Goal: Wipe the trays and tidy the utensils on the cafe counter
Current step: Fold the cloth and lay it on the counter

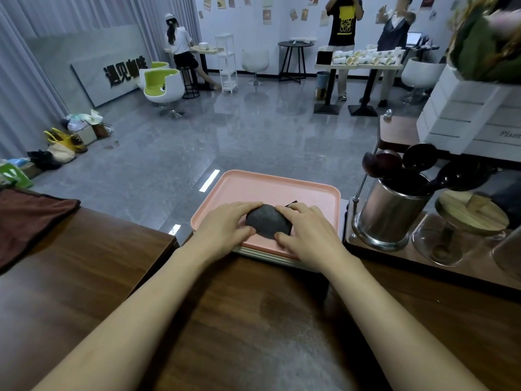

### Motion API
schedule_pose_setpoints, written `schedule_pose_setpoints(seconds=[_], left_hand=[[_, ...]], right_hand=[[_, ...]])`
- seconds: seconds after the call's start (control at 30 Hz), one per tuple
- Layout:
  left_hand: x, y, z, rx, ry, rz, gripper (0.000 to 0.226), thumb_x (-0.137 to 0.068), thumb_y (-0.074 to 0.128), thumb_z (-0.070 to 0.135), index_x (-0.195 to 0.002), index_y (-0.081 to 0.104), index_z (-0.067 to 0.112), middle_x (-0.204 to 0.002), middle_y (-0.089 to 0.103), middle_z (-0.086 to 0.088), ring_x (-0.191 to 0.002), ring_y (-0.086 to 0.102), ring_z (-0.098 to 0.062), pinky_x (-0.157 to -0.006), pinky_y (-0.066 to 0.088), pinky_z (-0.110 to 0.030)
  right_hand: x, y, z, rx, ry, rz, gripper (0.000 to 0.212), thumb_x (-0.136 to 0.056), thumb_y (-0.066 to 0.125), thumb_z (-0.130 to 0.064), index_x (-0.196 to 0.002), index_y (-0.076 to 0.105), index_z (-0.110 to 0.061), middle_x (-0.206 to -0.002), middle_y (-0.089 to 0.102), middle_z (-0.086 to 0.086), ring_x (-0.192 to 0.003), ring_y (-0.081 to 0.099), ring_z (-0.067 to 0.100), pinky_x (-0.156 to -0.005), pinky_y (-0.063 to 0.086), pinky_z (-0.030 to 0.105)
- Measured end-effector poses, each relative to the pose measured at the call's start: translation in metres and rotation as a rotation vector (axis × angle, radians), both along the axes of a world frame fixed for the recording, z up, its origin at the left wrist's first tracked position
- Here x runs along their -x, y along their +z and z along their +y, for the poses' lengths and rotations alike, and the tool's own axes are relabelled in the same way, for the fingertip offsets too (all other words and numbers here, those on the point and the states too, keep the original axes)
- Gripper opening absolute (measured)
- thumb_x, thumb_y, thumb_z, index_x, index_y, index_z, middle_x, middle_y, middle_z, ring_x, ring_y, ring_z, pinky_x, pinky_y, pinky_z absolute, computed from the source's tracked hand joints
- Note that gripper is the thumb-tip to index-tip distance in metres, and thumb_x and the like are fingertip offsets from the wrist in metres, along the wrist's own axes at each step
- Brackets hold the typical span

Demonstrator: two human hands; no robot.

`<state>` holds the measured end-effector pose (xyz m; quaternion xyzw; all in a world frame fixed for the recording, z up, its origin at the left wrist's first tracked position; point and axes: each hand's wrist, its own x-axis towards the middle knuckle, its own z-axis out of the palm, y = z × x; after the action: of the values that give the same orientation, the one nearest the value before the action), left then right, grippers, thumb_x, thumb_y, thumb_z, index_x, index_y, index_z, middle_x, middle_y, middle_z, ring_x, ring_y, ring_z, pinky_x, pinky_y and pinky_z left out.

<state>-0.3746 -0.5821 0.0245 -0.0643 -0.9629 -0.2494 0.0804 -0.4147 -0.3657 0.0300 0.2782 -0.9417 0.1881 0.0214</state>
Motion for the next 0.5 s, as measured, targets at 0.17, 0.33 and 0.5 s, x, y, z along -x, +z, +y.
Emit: schedule_pose_setpoints(seconds=[0.17,0.33,0.5], left_hand=[[0.0011,-0.0009,-0.0006,0.009,0.009,0.072,0.058,-0.087,0.069,0.031,-0.143,0.055,0.030,-0.137,0.062,0.012,-0.124,0.056,-0.012,-0.102,0.048,-0.041],[0.0024,-0.0028,-0.0010,0.052,0.014,0.060,0.059,-0.088,0.072,0.031,-0.145,0.054,0.033,-0.151,0.051,0.005,-0.136,0.048,-0.017,-0.111,0.042,-0.041],[0.0015,-0.0019,-0.0011,0.078,-0.002,0.129,0.057,-0.088,0.074,0.030,-0.143,0.057,0.030,-0.155,0.046,0.005,-0.137,0.046,-0.019,-0.110,0.041,-0.038]], right_hand=[[0.0089,0.0042,0.0019,-0.037,0.029,0.095,0.056,-0.091,0.061,-0.040,-0.145,0.046,-0.033,-0.137,0.055,-0.007,-0.115,0.045,0.023,-0.094,0.044,0.038],[0.0055,-0.0009,0.0044,-0.035,0.049,0.031,0.063,-0.088,0.066,-0.044,-0.146,0.045,-0.030,-0.142,0.048,-0.010,-0.119,0.044,0.022,-0.096,0.044,0.038],[0.0050,-0.0040,0.0027,-0.023,0.002,0.170,0.045,-0.089,0.062,-0.030,-0.134,0.055,-0.027,-0.128,0.058,-0.006,-0.111,0.048,0.023,-0.088,0.046,0.037]])
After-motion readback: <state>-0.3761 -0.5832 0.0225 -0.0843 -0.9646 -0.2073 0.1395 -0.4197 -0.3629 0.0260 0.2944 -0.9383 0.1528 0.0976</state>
